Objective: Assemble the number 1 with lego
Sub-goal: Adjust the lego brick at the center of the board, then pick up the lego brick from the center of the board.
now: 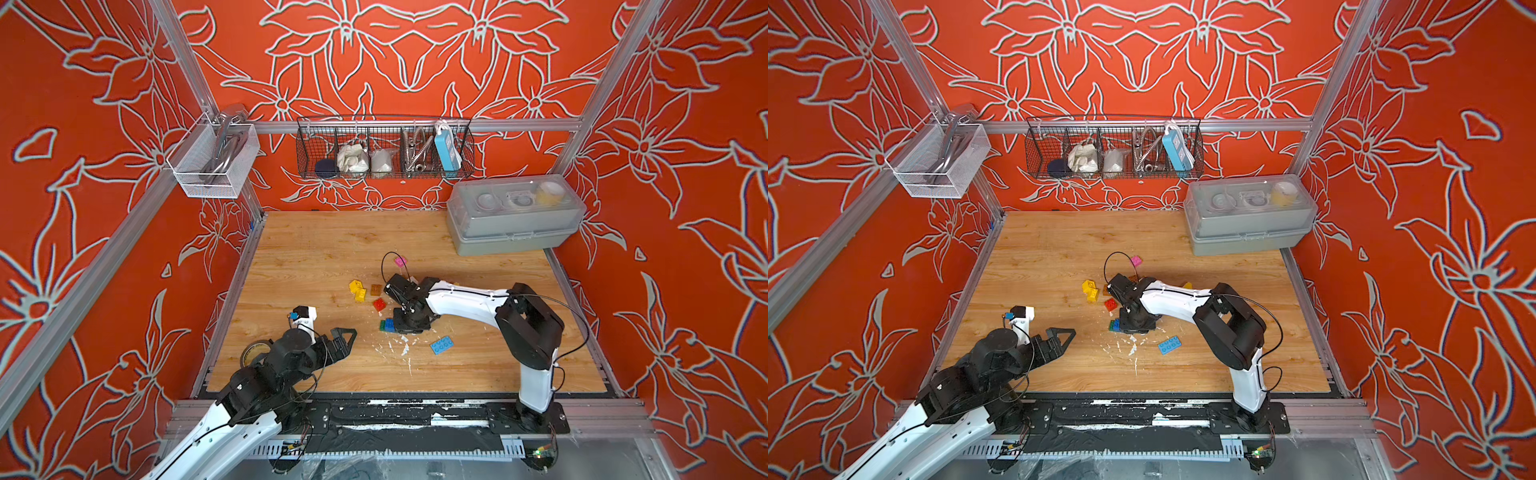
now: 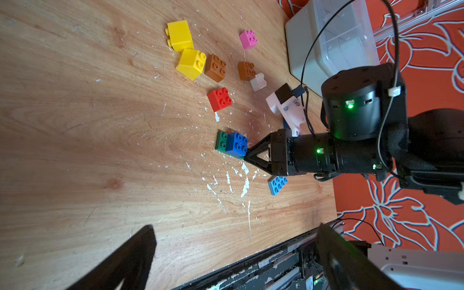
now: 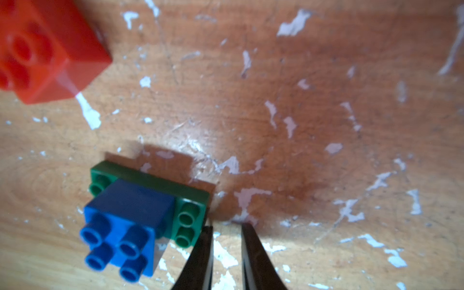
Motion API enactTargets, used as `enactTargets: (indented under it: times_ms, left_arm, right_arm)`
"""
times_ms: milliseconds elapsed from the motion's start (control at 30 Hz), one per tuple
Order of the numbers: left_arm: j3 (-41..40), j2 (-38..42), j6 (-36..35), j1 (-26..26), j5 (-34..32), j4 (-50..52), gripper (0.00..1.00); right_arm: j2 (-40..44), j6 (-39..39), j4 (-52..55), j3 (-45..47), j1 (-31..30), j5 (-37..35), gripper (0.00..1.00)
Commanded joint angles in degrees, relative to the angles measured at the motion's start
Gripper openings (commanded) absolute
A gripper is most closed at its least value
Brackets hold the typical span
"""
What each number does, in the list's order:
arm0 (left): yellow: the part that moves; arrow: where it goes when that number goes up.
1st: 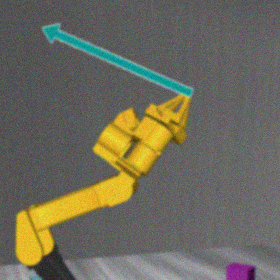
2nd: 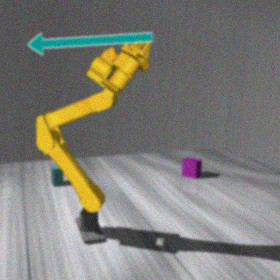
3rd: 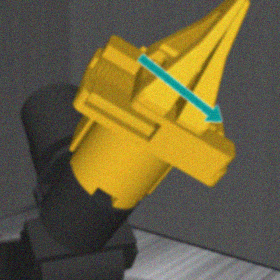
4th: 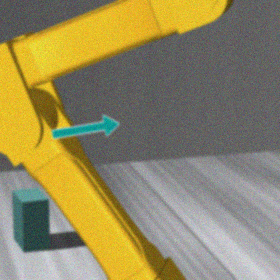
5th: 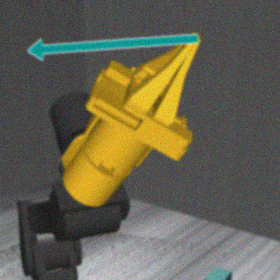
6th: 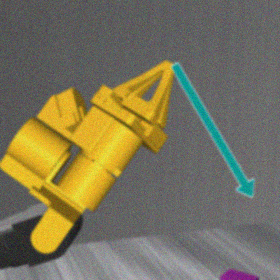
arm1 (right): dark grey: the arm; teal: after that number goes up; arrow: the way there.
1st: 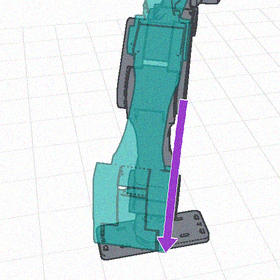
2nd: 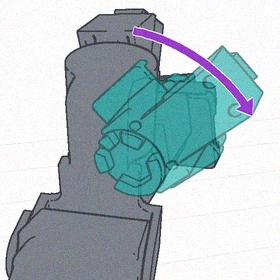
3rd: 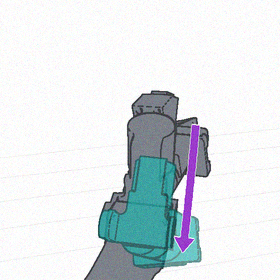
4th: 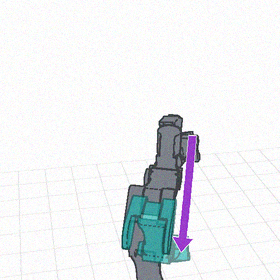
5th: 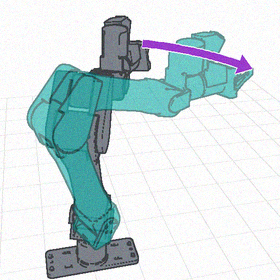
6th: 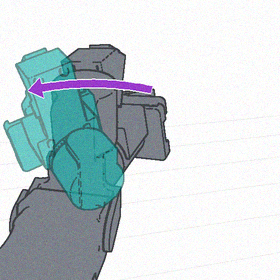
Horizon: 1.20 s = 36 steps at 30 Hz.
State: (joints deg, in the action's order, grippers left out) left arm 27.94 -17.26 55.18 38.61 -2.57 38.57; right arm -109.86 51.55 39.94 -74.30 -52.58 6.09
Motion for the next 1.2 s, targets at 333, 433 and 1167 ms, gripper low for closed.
enactTargets:
  times_ms: [333, 433, 1167]
  left_arm:
    - [-0.8, 0.6, -0.5, -0.4, 0.0, -0.2, 1.0]
    - [-1.2, 1.4, -0.8, -0.4, 0.1, -0.8, 1.0]
    - [-0.9, -1.1, -2.7, -0.4, 1.0, -3.7, 1.0]
  right_arm:
    - [-3.0, -19.5, 17.4, -21.1, 1.0, -6.8, 0.55]
    - [-9.0, -24.2, 20.6, -29.1, 1.0, -4.4, 0.56]
    - [-26.5, -30.8, 25.0, -47.6, 1.1, -0.6, 0.6]
